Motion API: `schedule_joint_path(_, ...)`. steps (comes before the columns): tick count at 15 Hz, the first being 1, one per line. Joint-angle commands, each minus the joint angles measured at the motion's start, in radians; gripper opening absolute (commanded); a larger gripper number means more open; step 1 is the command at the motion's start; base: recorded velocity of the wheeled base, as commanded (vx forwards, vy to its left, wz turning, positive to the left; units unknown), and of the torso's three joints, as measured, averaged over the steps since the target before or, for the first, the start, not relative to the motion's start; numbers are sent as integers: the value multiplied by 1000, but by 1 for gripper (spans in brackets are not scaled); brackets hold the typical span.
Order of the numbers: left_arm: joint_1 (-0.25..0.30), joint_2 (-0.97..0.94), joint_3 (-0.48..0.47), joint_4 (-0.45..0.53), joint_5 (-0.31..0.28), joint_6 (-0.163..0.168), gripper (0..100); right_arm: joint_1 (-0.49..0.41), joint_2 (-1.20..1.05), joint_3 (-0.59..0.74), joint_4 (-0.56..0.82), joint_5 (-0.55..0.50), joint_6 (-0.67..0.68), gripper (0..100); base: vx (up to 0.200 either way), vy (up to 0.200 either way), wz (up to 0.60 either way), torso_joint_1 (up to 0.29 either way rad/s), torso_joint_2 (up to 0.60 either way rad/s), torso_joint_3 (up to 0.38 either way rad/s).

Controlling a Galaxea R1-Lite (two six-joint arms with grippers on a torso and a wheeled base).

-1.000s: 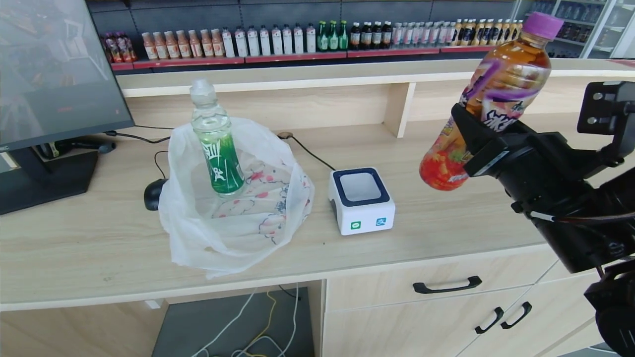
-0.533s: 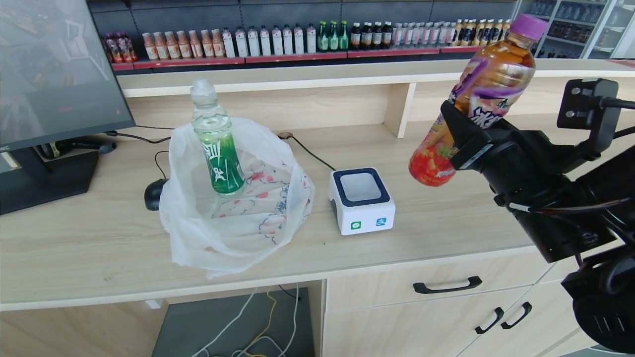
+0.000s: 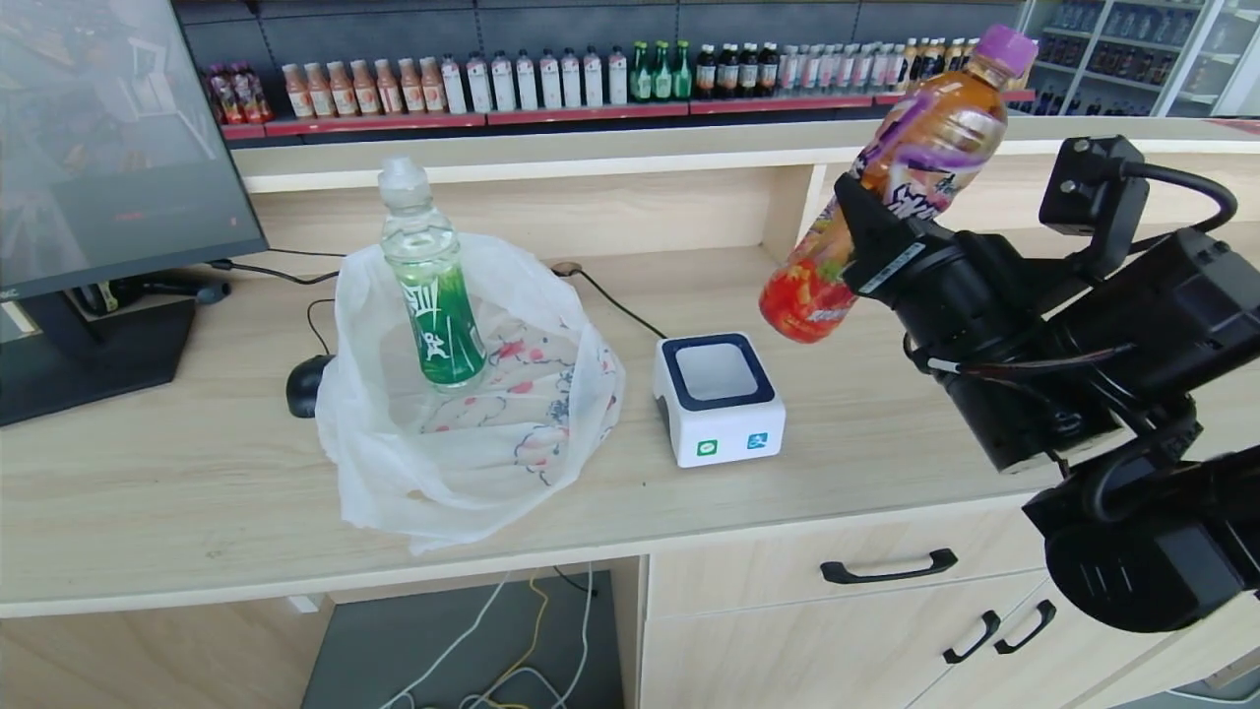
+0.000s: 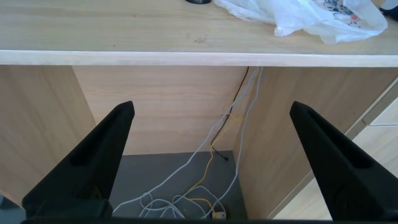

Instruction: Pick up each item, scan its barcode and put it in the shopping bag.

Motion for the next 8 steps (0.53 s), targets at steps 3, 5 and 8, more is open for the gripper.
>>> schedule_joint_path(3, 0, 0, 0, 0, 2, 0, 100, 53, 97, -89, 1, -24, 127, 0, 0, 0, 0, 0, 0, 0)
schedule_joint_path(5, 0, 0, 0, 0, 0, 0, 100, 66, 121, -116, 1, -52, 218, 0, 0, 0, 0, 0, 0, 0)
schedule_joint_path(8, 0, 0, 0, 0, 0, 0, 100, 85, 132, -112, 2, -109, 368, 0, 0, 0, 0, 0, 0, 0)
